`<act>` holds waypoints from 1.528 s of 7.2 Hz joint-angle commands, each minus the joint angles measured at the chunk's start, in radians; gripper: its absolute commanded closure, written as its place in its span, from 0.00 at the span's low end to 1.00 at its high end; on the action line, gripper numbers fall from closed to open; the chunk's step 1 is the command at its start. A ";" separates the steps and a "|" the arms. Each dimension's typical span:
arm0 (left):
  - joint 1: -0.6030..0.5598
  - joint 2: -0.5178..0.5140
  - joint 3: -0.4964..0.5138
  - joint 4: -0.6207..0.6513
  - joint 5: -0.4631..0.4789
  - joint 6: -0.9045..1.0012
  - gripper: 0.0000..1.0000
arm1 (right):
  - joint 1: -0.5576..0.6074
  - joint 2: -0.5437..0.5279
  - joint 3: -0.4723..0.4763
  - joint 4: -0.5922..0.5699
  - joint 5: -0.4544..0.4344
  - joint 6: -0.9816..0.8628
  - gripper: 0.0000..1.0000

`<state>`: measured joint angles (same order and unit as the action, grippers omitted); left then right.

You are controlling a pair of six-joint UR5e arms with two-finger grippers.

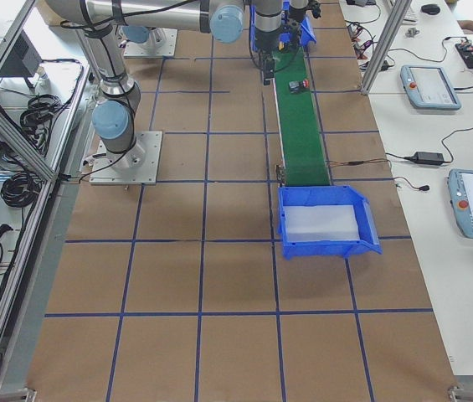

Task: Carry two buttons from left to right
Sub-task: 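Raise the left gripper away while the right gripper reaches the first switch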

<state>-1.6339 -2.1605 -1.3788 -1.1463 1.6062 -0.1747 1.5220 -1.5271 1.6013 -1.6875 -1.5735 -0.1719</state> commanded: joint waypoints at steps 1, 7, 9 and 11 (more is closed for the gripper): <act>0.017 0.016 0.018 -0.003 0.001 0.015 0.00 | 0.000 0.045 0.029 -0.032 0.012 -0.006 0.00; 0.172 0.281 0.038 -0.278 0.018 0.195 0.00 | 0.119 0.411 -0.105 -0.336 0.072 0.278 0.00; 0.167 0.428 0.009 -0.314 0.018 0.202 0.00 | 0.126 0.456 -0.171 -0.336 0.073 0.278 0.00; 0.167 0.569 -0.064 -0.348 0.017 0.202 0.00 | 0.141 0.478 -0.178 -0.342 0.075 0.279 0.01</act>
<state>-1.4669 -1.6718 -1.4016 -1.4825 1.6239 0.0272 1.6512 -1.0642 1.4310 -2.0254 -1.4993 0.1058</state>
